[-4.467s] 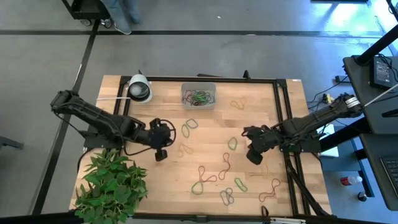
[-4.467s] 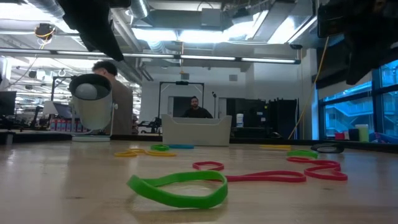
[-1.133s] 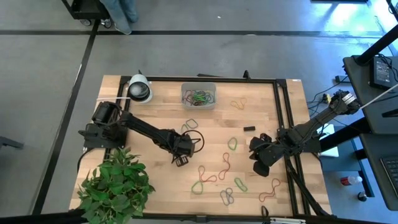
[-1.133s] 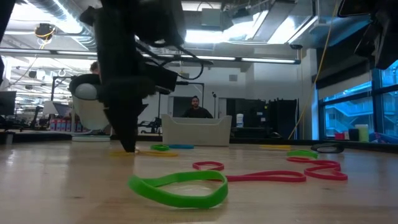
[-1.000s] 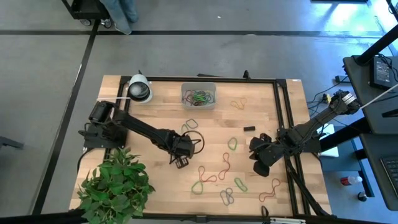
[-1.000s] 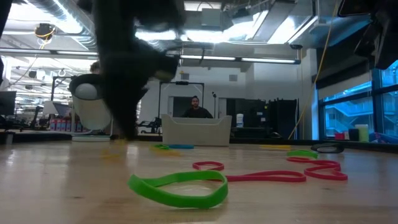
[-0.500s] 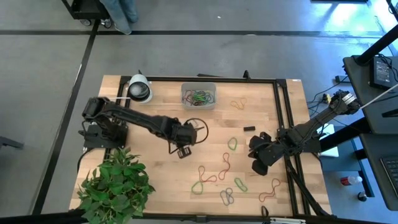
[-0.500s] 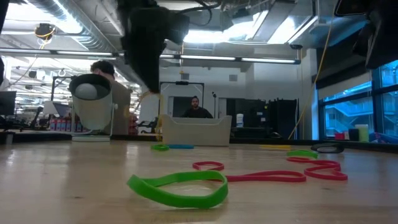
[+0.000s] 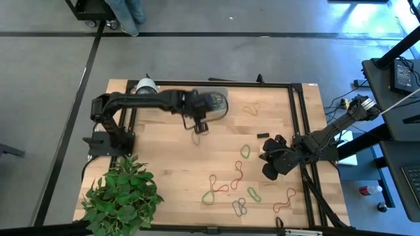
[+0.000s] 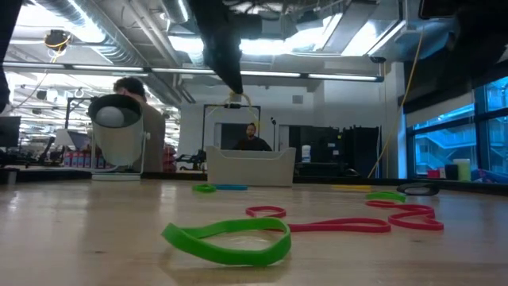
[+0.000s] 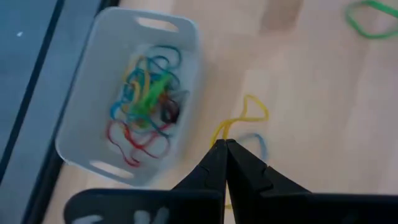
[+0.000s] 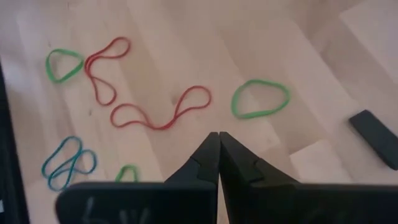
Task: Pick and place rubber bands into bin
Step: Put the yellow rubber band into the white bin
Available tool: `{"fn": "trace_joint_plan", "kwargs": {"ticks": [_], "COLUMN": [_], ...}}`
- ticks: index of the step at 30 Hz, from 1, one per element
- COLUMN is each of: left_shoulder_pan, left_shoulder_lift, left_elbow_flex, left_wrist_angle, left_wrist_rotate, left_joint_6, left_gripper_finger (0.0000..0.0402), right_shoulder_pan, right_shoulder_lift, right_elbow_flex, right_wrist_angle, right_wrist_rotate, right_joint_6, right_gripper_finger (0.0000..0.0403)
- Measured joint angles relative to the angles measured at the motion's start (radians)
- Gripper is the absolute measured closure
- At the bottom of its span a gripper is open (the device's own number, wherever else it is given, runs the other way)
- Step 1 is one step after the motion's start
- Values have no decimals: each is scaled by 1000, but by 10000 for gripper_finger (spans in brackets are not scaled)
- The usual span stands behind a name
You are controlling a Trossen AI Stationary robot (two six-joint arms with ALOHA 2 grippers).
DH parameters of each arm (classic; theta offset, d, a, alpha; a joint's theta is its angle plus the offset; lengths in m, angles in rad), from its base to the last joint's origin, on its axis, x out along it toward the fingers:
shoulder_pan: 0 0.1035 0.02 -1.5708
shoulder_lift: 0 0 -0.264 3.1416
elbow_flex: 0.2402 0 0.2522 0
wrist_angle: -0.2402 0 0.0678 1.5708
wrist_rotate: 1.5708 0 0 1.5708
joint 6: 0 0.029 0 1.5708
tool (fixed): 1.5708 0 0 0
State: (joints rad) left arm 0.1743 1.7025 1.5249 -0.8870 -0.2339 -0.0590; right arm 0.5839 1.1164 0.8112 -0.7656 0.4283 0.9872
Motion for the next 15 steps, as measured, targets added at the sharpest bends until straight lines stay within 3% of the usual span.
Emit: {"fn": "trace_joint_plan", "kwargs": {"ticks": [8,15], "left_shoulder_pan": [200,281], "left_shoulder_lift": [76,203], "left_elbow_flex": [0,0], "left_wrist_angle": [105,216], "left_wrist_rotate": [107,161], "left_joint_6": [165,227], "left_gripper_finger": [400,400], "right_shoulder_pan": [-64,-130], "right_shoulder_lift": [0,1], "right_elbow_flex": [0,0], "right_wrist_angle": [-8,-12], "right_wrist_rotate": [18,19], "right_joint_6": [1,3], "right_gripper_finger": [398,399]}}
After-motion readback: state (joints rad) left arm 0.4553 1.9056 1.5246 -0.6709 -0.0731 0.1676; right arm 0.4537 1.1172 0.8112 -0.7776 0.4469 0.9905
